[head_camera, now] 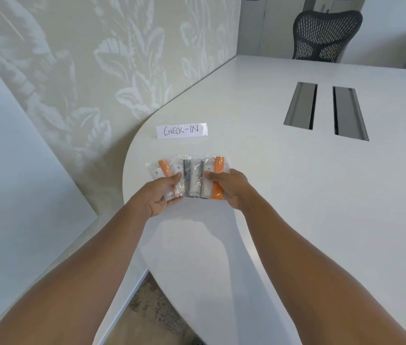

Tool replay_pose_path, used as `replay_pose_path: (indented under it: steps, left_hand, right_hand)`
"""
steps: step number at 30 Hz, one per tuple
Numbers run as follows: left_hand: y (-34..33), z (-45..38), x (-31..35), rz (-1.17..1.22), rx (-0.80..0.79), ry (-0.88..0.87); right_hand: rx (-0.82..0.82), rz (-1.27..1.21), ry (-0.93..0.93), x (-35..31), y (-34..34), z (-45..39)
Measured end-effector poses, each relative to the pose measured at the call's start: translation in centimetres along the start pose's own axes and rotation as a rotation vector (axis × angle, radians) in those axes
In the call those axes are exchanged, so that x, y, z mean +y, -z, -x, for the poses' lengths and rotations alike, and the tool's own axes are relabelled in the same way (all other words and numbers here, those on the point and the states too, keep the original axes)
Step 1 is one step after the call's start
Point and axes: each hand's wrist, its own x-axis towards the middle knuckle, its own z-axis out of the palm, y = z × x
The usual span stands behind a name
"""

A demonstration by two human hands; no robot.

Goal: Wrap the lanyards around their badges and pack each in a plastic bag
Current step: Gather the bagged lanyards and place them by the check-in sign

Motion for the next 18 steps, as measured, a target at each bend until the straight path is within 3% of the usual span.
replay_pose_path:
  steps: [7,18]
  left_hand:
    - [-0.5,-5.0,2.8,-0.042,0.011,0.003]
    - [0.3,-13.4,5.4,-0.049,0.154,-0.035]
  right_hand:
    - [0.08,0.038,0.046,-2.1,-1.3,-4.6]
    - [0.226,0.184,0.05,-3.7,-3.6,-12.6]
